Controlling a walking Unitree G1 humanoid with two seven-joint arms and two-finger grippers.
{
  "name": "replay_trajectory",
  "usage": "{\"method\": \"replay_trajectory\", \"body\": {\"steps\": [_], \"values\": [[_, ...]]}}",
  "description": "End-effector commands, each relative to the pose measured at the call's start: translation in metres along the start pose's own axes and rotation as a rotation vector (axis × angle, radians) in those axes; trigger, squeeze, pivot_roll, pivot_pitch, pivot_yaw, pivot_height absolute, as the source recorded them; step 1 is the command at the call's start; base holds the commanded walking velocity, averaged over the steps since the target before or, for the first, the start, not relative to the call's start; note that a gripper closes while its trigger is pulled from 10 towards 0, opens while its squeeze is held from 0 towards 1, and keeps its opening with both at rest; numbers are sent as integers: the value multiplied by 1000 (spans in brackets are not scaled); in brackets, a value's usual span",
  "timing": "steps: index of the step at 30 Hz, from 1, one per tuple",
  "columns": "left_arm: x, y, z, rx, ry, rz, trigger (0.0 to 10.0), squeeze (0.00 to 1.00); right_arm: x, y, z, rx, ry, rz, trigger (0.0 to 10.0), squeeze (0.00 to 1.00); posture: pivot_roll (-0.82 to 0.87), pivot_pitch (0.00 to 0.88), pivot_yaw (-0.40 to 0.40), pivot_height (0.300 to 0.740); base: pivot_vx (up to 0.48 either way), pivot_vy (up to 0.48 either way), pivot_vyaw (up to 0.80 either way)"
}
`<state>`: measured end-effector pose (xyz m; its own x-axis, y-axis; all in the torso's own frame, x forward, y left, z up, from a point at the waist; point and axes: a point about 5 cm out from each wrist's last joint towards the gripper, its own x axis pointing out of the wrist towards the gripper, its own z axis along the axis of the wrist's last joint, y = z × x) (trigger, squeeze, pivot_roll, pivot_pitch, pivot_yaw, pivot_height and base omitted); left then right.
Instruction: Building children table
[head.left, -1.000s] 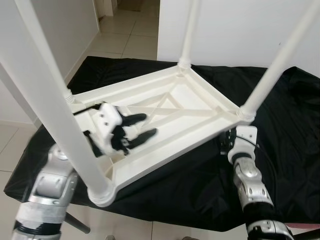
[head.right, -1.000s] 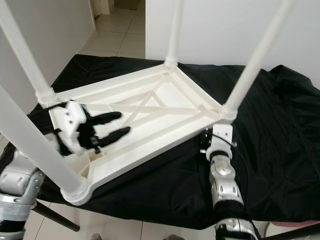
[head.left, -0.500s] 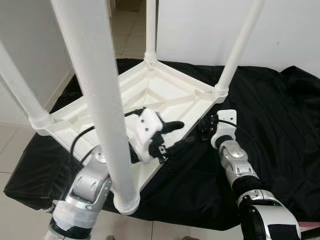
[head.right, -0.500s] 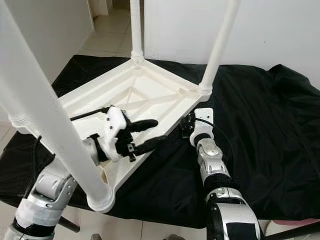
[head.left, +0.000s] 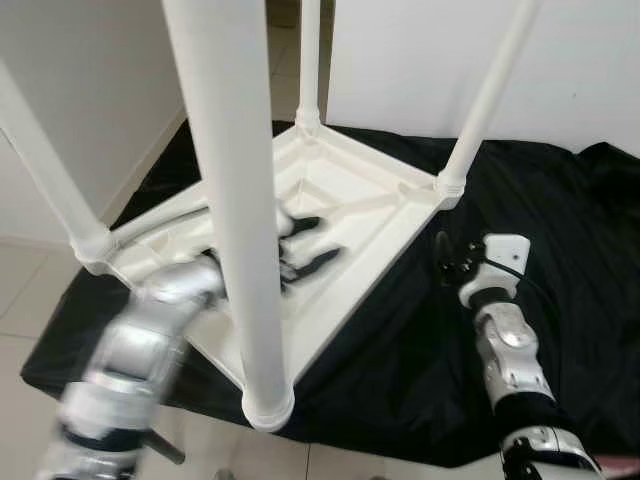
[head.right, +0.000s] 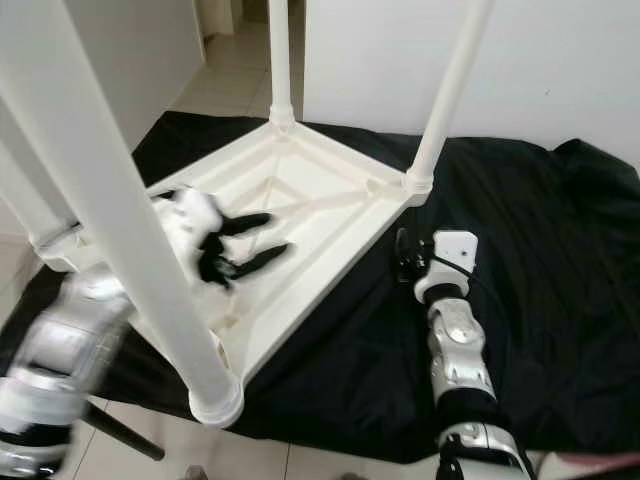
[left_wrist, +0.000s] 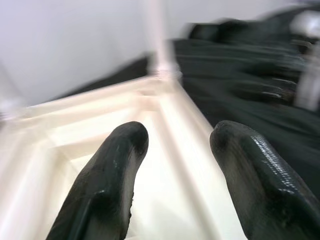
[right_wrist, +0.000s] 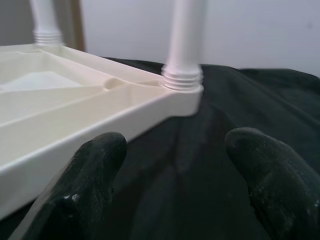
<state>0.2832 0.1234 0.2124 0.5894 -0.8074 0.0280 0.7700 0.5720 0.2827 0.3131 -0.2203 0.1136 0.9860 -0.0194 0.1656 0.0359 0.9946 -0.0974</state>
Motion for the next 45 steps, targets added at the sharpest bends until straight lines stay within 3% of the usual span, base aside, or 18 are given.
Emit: {"method": "replay_trajectory", "body": {"steps": [1, 3, 6, 8, 12, 14, 15, 17, 18, 20, 26, 27, 29, 30, 34, 35, 40, 45], "values": [[2, -3, -1, -1, -2, -9, 10000, 0, 1, 3, 6, -6, -30, 31, 10000, 0, 7, 11, 10, 740, 0, 0, 0], [-15, 15, -4, 41, 43, 7, 10000, 0, -17, 6, 15, -17, -69, 139, 10000, 0, -9, 16, 20, 740, 0, 0, 0], [-21, 19, -5, 60, 56, 7, 10000, 0, -22, 8, 18, -21, -82, 176, 10000, 0, -9, 16, 20, 740, 0, 0, 0], [-32, 26, -9, 89, 99, -19, 10000, 0, -34, 18, 26, 33, -95, 290, 10000, 0, -13, 19, 26, 740, 0, 0, 0], [-40, 30, -14, 87, 132, -44, 10000, 0, -44, 31, 34, 68, -101, 424, 10000, 0, -16, 19, 30, 740, 0, 0, 0], [-47, 36, -21, 75, 167, -43, 10000, 0, -55, 43, 43, 97, -93, 575, 10000, 0, -20, 19, 39, 740, 0, 0, 0], [-47, 36, -21, 75, 167, -43, 10000, 0, -55, 43, 43, 97, -93, 575, 10000, 0, -20, 19, 39, 740, 0, 0, 0], [-57, 43, -31, 70, 217, -8, 10000, 0, -65, 57, 52, 109, -72, 755, 10000, 0, -24, 20, 50, 740, 0, 0, 0], [-57, 43, -31, 70, 217, -8, 10000, 0, -65, 57, 52, 109, -72, 755, 10000, 0, -24, 20, 50, 740, 0, 0, 0], [-65, 46, -35, 59, 242, 19, 10000, 0, -74, 68, 63, 119, -57, 945, 10000, 0, -15, 21, 44, 740, 0, 0, 0], [-73, 49, -30, 65, 237, 45, 10000, 0, -88, 73, 76, 117, -9, 1204, 10000, 0, 4, 19, 34, 740, 0, 0, 0], [-77, 50, -29, 64, 239, 58, 10000, 0, -90, 73, 78, 96, 8, 1274, 10000, 941, 17, 18, 29, 740, 0, 0, 0], [-80, 51, -29, 63, 240, 64, 10000, 0, -92, 72, 79, 69, 28, 1325, 10000, 1000, 17, 18, 29, 740, 0, 0, 0], [-85, 50, -28, 56, 238, 76, 10000, 0, -99, 69, 80, 49, 101, 1474, 10000, 1000, 31, 16, 25, 740, 0, 0, 0], [-86, 50, -28, 58, 240, 81, 10000, 0, -102, 67, 81, 29, 130, 1542, 10000, 1000, 38, 16, 25, 740, 0, 0, 0], [-88, 51, -28, 60, 242, 85, 10000, 0, -102, 67, 80, 14, 162, 1570, 10000, 0, 42, 14, 21, 740, 0, 0, 0], [-90, 53, -28, 65, 248, 96, 10000, 0, -101, 70, 83, -18, 169, 1696, 10000, 0, 47, 10, 25, 740, 0, 0, 0], [-91, 57, -28, 69, 253, 116, 10000, 0, -94, 90, 92, -5, 95, 1780, 10000, 0, 58, 3, 23, 740, 0, 0, 0]]}}
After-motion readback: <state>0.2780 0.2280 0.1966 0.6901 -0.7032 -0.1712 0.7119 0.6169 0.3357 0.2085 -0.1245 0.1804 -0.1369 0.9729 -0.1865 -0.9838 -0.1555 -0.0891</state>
